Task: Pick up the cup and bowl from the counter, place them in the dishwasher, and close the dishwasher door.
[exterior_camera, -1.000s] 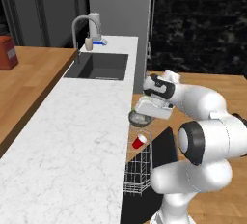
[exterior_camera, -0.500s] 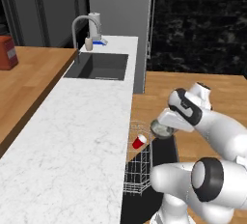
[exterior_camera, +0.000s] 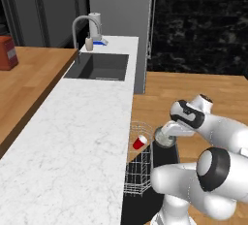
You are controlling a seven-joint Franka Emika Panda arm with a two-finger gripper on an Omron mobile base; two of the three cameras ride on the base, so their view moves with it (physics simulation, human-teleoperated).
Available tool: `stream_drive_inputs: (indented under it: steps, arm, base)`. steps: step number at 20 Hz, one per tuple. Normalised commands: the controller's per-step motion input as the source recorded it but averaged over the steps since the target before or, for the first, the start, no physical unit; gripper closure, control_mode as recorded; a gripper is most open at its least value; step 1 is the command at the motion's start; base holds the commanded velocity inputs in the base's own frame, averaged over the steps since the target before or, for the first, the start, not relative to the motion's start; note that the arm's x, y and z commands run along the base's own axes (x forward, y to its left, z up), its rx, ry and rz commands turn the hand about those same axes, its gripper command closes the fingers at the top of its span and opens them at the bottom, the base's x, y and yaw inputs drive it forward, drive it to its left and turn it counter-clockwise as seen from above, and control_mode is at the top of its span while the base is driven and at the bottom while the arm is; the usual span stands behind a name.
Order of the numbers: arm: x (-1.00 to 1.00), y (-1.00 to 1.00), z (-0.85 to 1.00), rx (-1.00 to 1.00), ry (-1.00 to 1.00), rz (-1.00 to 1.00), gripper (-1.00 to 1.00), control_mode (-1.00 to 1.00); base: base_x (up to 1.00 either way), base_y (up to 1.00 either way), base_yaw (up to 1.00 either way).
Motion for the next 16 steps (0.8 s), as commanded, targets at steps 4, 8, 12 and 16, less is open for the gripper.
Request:
stream_drive_inputs:
  steps: [4,8,12,16]
  arm:
    - [0.65,0.0,-0.39,0.0,-0.06,0.36,1.0,-1.0]
    - [0.4,0.0,-0.3,0.0,-0.15,0.29,1.0,-1.0]
    - [0.27,-0.02,-0.14,0.0,-0.2,0.18,1.0,-1.0]
    - [0.26,0.0,-0.16,0.0,-0.16,0.2,1.0,-1.0]
  base:
    - [0.0,0.0,0.0]
    - [0.0,0.0,0.0]
    - [0.0,0.0,0.0]
    - [0.0,0.0,0.0]
